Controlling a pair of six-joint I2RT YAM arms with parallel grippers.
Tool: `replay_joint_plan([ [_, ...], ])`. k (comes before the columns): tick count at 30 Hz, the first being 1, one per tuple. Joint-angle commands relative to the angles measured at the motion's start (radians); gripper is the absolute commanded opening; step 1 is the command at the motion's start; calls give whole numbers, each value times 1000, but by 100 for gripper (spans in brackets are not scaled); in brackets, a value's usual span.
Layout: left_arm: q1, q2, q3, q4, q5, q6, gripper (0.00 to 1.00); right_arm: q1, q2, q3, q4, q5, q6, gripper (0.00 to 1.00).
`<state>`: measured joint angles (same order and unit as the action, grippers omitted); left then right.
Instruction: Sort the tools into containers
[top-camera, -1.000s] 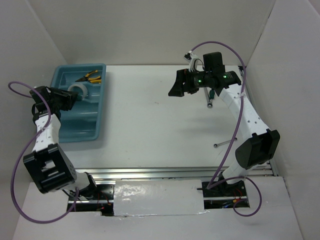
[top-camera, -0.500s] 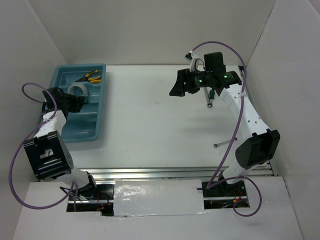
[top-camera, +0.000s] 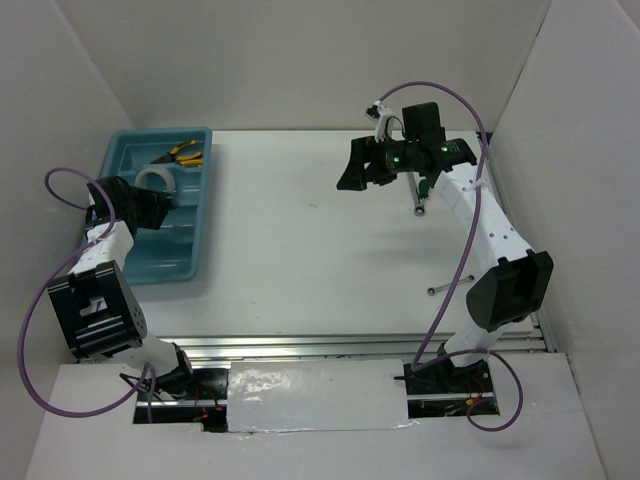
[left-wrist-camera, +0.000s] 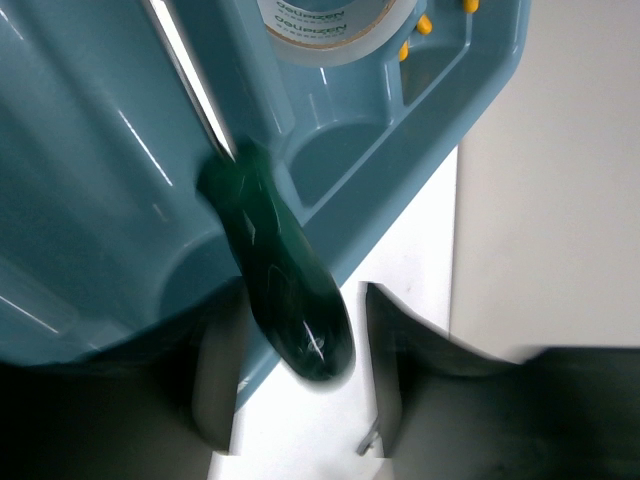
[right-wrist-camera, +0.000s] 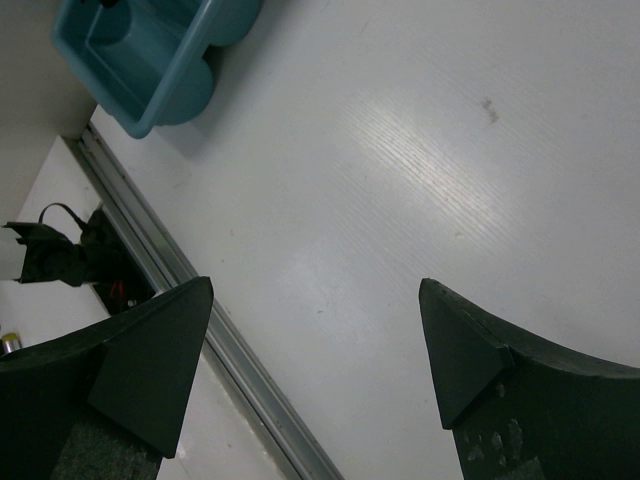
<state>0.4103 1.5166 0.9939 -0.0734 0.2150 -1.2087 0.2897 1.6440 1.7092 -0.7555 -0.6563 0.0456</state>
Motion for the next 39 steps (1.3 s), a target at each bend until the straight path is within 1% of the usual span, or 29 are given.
replay_joint_plan([
  [1,-4,-16,2,38,27,3,65,3,16,67,7,33,-4,92],
  [3,-4,-30,5,30,47,9,71,-1,31,87,-4,40,-1,92],
  [4,-5,-36,11,12,52,8,78,-4,36,101,-5,41,2,91],
  [7,-5,-64,14,-12,66,20,83,-11,46,113,-8,40,8,91],
  [9,-2,-98,26,-17,76,47,83,-12,48,112,-5,64,10,91],
  [10,-4,-116,29,-11,84,61,82,-15,50,115,-2,85,10,90],
  [11,-2,-151,37,-6,89,70,81,-23,56,115,1,145,10,88],
  [12,-7,-170,40,1,95,90,77,-30,62,118,1,177,14,87],
  [13,-7,-188,51,10,104,109,76,-37,72,125,-5,207,11,86],
  [14,-10,-215,64,12,116,160,75,-44,117,145,-40,303,8,81],
  [15,-28,-223,101,-8,113,196,75,-52,150,212,-73,361,-15,77],
  [16,-37,-245,120,-25,107,272,76,-58,222,248,-128,467,-22,71],
  [17,-50,-254,133,-37,86,311,77,-66,264,323,-157,513,-33,68],
  [18,-74,-265,152,-48,67,346,81,-90,301,360,-180,553,-35,67],
  [19,-86,-292,149,-49,51,416,83,-105,383,394,-221,582,-35,67],
  [20,-112,-308,143,-42,-1,441,86,-121,428,471,-243,630,-35,66],
  [21,-122,-326,115,-26,-17,461,88,-154,468,510,-255,648,-64,66],
  [22,-129,-360,98,-11,-26,491,92,-171,549,542,-271,653,-67,66],
  [23,-142,-378,83,13,-34,498,96,-187,588,614,-277,711,-64,66],
  [24,-145,-392,60,20,-45,505,99,-219,621,648,-283,718,-62,66],
  [25,-148,-412,51,21,-45,520,99,-233,672,671,-289,721,-58,66],
  [26,-154,-418,48,23,-40,529,99,-245,689,685,-285,721,-50,67],
  [28,-162,-446,31,29,-52,549,99,-273,706,650,-243,724,-47,69],
  [29,-165,-453,23,37,-54,552,99,-280,709,611,-234,728,-18,70],
  [32,-179,-478,-24,63,-51,552,99,-325,726,578,-225,718,0,70],
  [36,-212,-484,-43,64,-88,567,99,-366,767,581,-217,689,11,71],
  [39,-220,-487,-60,64,-88,580,99,-379,816,633,-249,676,-6,71],
])
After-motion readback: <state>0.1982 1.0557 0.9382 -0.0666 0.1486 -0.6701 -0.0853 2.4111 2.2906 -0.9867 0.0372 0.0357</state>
